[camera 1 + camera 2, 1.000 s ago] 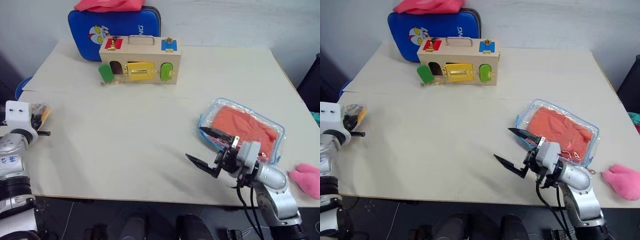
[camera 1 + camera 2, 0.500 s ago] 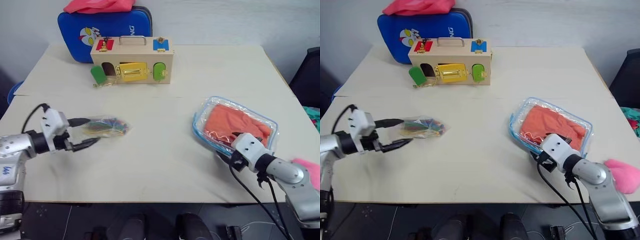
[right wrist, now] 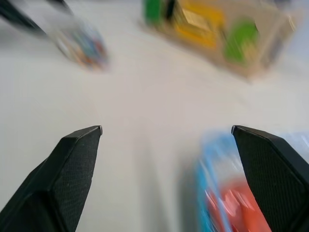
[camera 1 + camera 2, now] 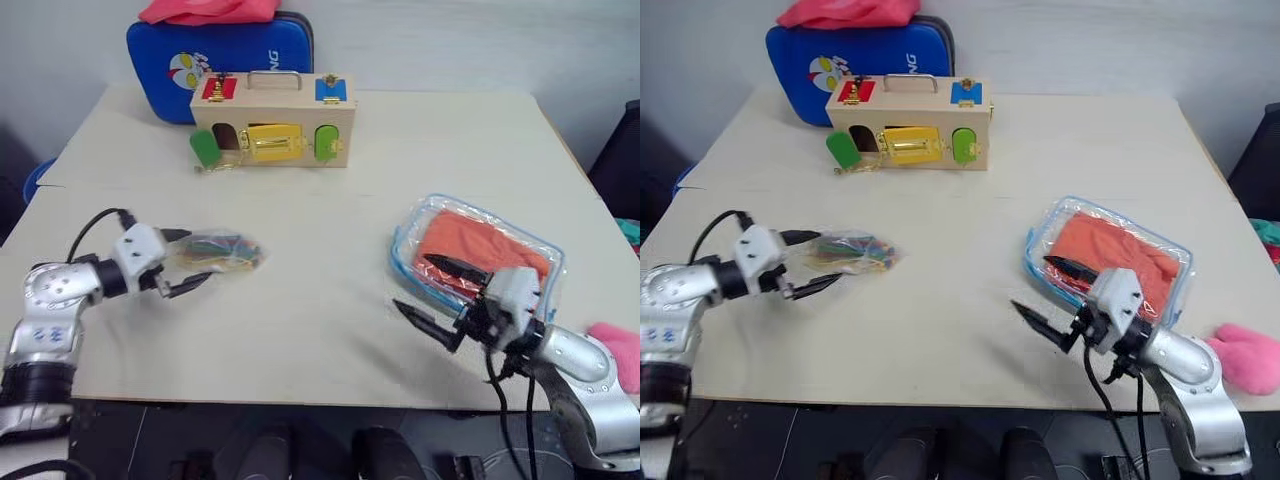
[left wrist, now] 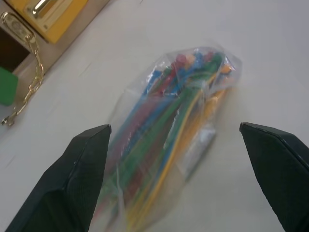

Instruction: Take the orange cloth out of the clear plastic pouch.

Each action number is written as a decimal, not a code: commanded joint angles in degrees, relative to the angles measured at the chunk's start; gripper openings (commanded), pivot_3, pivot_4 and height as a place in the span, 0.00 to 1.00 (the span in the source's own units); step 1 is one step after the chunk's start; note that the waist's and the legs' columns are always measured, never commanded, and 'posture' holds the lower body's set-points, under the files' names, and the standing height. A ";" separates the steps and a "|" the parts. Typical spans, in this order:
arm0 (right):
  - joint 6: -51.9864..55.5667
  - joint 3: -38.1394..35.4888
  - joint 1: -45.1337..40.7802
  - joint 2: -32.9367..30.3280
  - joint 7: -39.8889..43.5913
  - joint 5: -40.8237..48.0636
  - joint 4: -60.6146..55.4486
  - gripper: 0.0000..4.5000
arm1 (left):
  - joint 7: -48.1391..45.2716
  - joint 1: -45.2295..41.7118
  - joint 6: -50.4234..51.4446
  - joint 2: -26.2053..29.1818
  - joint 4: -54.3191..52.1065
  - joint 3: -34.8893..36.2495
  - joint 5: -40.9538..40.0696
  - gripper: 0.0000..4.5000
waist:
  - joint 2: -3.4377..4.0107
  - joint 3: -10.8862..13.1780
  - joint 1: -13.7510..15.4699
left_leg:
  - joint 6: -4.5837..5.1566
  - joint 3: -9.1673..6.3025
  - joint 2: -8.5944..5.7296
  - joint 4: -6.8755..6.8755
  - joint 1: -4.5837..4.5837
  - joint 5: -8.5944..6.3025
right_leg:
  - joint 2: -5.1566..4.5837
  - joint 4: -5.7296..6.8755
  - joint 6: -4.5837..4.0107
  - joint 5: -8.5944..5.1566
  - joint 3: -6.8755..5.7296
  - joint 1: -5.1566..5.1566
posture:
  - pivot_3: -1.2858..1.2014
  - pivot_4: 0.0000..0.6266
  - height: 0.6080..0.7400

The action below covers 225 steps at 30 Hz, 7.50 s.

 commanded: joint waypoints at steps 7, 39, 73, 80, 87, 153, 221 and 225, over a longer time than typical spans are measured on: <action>-3.11 -2.11 2.38 -0.54 0.43 1.03 -1.23 1.00 | 4.12 -15.31 -3.66 -6.82 20.67 -10.82 11.19 0.86 | -0.07 -0.03 0.25 | 0.02 0.13 -0.03 0.04 -0.01 -0.01 | 0.06 0.11 0.03 0.01 -0.13 -0.11 | 0.52 0.24 1.00; -1.44 1.67 1.31 -0.77 -0.69 3.39 -3.23 1.00 | 44.58 -18.98 10.93 6.51 39.38 16.78 0.64 0.54 | -1.01 -0.08 0.88 | -0.13 0.07 -0.15 0.16 -0.05 -0.10 | -0.24 0.94 0.03 0.01 -0.20 -0.79 | 0.52 0.24 1.00; -7.98 10.62 -7.96 -15.81 -9.69 -31.88 18.35 0.20 | -14.50 24.05 21.46 -0.17 -33.31 6.46 -25.89 1.00 | -0.66 0.12 -0.69 | -0.04 0.57 -0.09 -0.06 0.16 -0.13 | -0.58 0.78 -0.18 -0.08 -0.49 -0.80 | 0.52 0.24 1.00; -26.79 18.36 -23.73 -12.26 4.12 -25.41 31.85 0.00 | -12.83 32.41 20.96 -1.96 -38.50 7.20 -25.87 1.00 | -0.61 0.16 -1.85 | -0.03 0.61 -0.02 -0.06 0.23 -0.14 | -0.55 0.58 -0.18 -0.08 -0.49 -0.76 | 0.52 0.24 1.00; -27.05 28.21 -34.70 -1.43 14.06 -23.16 33.14 0.00 | -9.53 35.06 20.21 -4.74 -39.41 7.48 -24.80 1.00 | -0.60 0.16 -1.90 | -0.07 0.52 0.07 -0.02 0.19 -0.13 | -0.48 0.77 -0.19 -0.08 -0.58 -0.76 | 0.52 0.24 1.00; 16.04 4.21 -1.38 -17.35 14.62 -0.17 7.48 0.92 | -11.42 7.55 13.33 -19.59 -28.92 -22.61 -12.05 1.00 | 0.05 0.53 1.20 | 0.19 -0.03 -0.25 0.35 0.19 -0.29 | -0.54 -0.22 -0.03 0.12 -0.97 0.11 | 0.52 0.24 1.00; 12.01 22.74 -15.92 -7.31 7.95 -13.17 15.29 0.24 | -14.45 11.68 14.92 -12.33 -31.65 -12.60 -16.53 1.00 | 0.19 0.62 0.83 | 0.20 -0.06 -0.20 0.56 0.05 -0.38 | -0.54 -0.23 0.01 0.17 -0.95 0.03 | 0.52 0.24 1.00; 14.49 20.80 -15.18 -8.70 8.75 -10.80 10.64 0.54 | -13.90 9.19 12.81 -14.86 -28.67 -16.03 -13.75 1.00 | 0.19 0.62 0.67 | 0.19 -0.04 -0.12 0.56 0.09 -0.37 | -0.45 -0.19 0.01 0.17 -0.93 0.03 | 0.52 0.24 1.00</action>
